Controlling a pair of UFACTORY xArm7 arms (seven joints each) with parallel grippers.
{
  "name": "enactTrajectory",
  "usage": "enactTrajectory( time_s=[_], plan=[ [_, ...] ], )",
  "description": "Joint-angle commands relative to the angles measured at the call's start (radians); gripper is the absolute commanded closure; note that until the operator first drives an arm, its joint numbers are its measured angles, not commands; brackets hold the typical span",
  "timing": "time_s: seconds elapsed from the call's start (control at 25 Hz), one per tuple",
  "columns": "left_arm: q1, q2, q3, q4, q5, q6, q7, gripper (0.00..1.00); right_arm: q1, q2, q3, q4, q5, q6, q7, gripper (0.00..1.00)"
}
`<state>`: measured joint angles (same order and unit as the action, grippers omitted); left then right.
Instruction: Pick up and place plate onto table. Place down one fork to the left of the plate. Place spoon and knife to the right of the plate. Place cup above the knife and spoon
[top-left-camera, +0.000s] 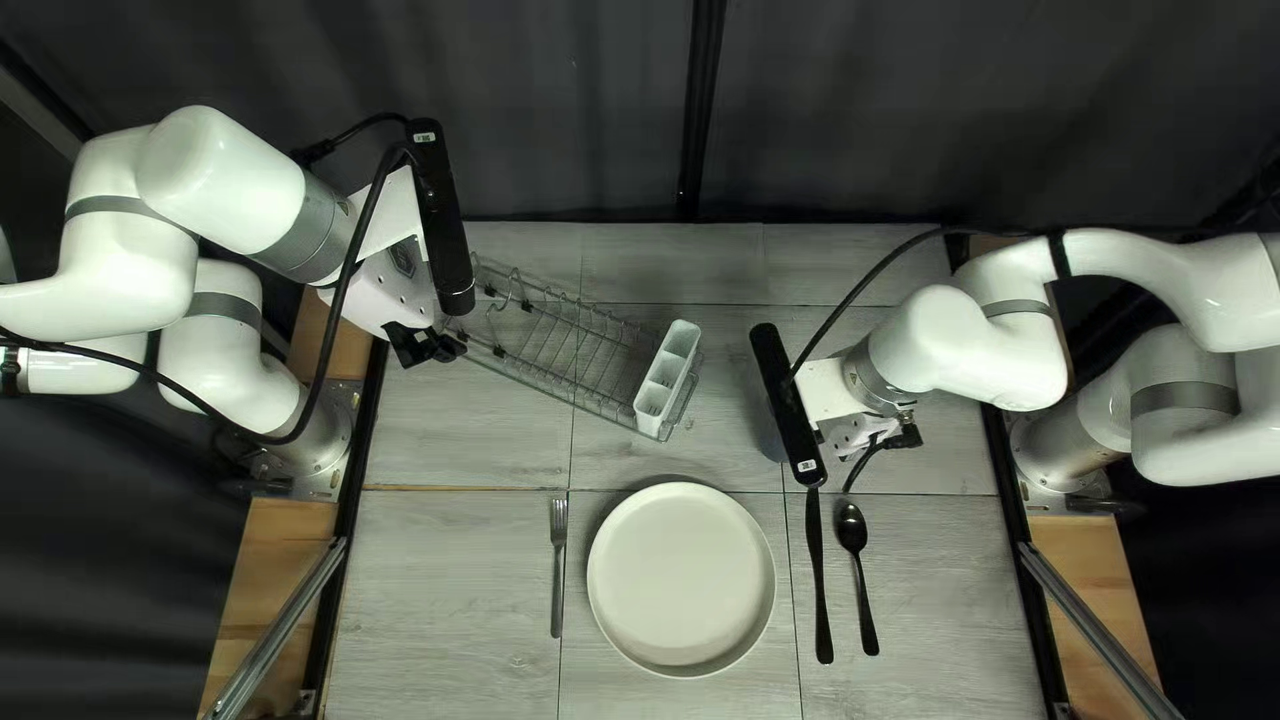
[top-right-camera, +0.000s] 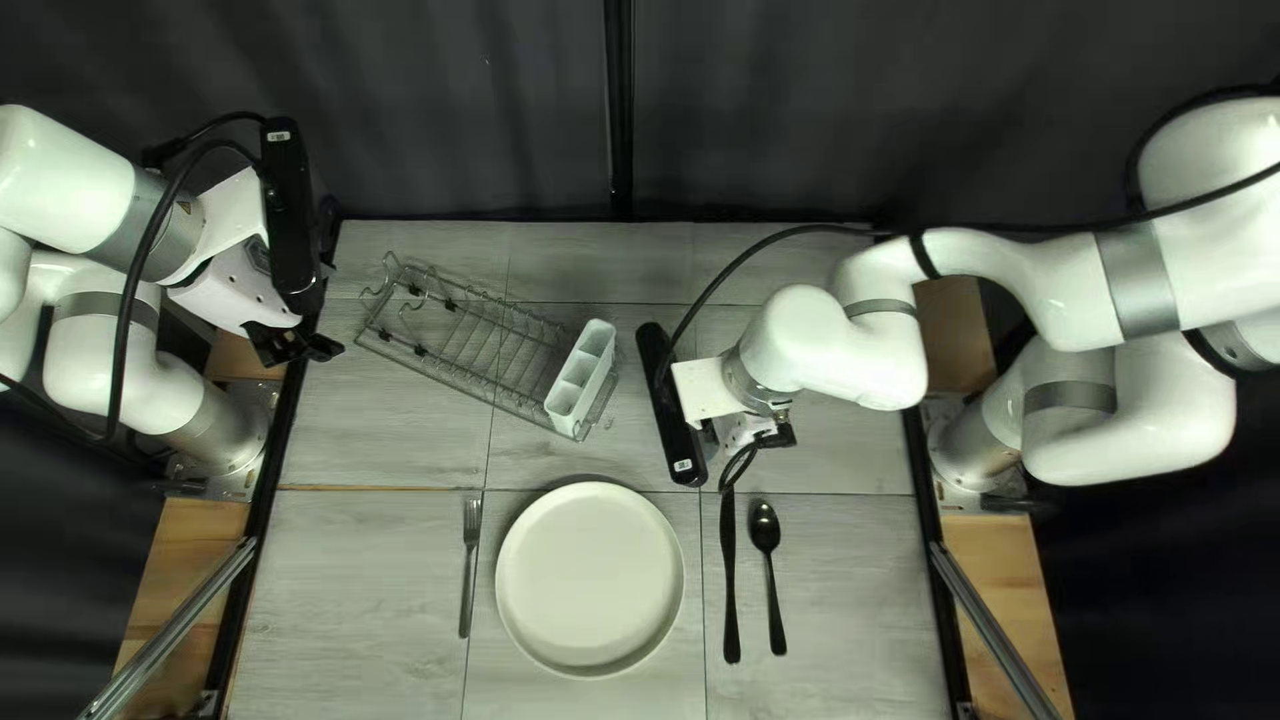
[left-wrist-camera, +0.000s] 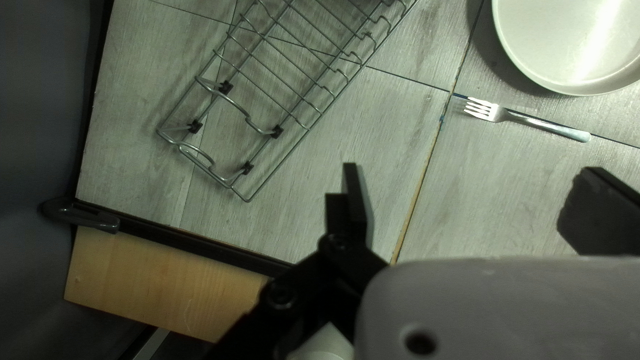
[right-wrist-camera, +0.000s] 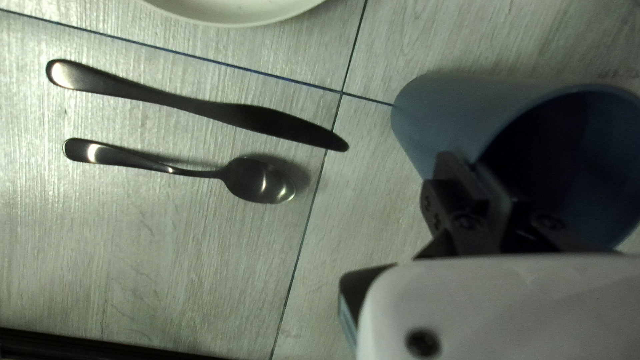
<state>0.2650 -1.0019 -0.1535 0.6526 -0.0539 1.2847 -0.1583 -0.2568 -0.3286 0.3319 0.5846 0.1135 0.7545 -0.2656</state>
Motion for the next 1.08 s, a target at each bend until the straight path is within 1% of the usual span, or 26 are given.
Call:
enactTrajectory(
  time_s=[0.04, 0.32, 0.36, 0.4, 0.44, 0.56, 0.64, 0.68, 0.8, 0.88, 1.08],
  plan=[
    [0.0, 0.0, 0.0, 0.0, 0.0, 0.0, 0.0, 0.0, -0.004, 0.008, -0.002, -0.001, -0.003, -0.005, -0.001, 1.0],
    [0.0, 0.0, 0.0, 0.0, 0.0, 0.0, 0.0, 0.0, -0.003, 0.02, -0.002, -0.003, 0.004, -0.016, -0.001, 1.0],
    [0.0, 0.0, 0.0, 0.0, 0.0, 0.0, 0.0, 0.0, -0.003, 0.02, -0.002, -0.003, 0.005, -0.015, -0.001, 0.45],
    [0.0, 0.0, 0.0, 0.0, 0.0, 0.0, 0.0, 0.0, -0.002, 0.016, -0.002, -0.005, 0.006, -0.015, 0.0, 0.12],
    [0.0, 0.0, 0.0, 0.0, 0.0, 0.0, 0.0, 0.0, -0.002, 0.013, -0.003, -0.007, 0.006, -0.013, 0.001, 0.0],
    [0.0, 0.0, 0.0, 0.0, 0.0, 0.0, 0.0, 0.0, 0.006, -0.051, -0.016, -0.011, 0.026, 0.029, -0.004, 0.0],
    [0.0, 0.0, 0.0, 0.0, 0.0, 0.0, 0.0, 0.0, 0.016, -0.107, -0.033, -0.003, 0.048, 0.079, -0.011, 0.0],
    [0.0, 0.0, 0.0, 0.0, 0.0, 0.0, 0.0, 0.0, 0.026, -0.156, -0.047, 0.007, 0.067, 0.129, -0.012, 0.0],
    [0.0, 0.0, 0.0, 0.0, 0.0, 0.0, 0.0, 0.0, 0.05, -0.248, -0.071, 0.02, 0.107, 0.22, -0.007, 0.0],
    [0.0, 0.0, 0.0, 0.0, 0.0, 0.0, 0.0, 0.0, 0.069, -0.3, -0.081, 0.016, 0.136, 0.254, -0.001, 0.0],
    [0.0, 0.0, 0.0, 0.0, 0.0, 0.0, 0.0, 0.0, 0.073, -0.309, -0.081, 0.015, 0.143, 0.258, 0.001, 0.0]
  ],
)
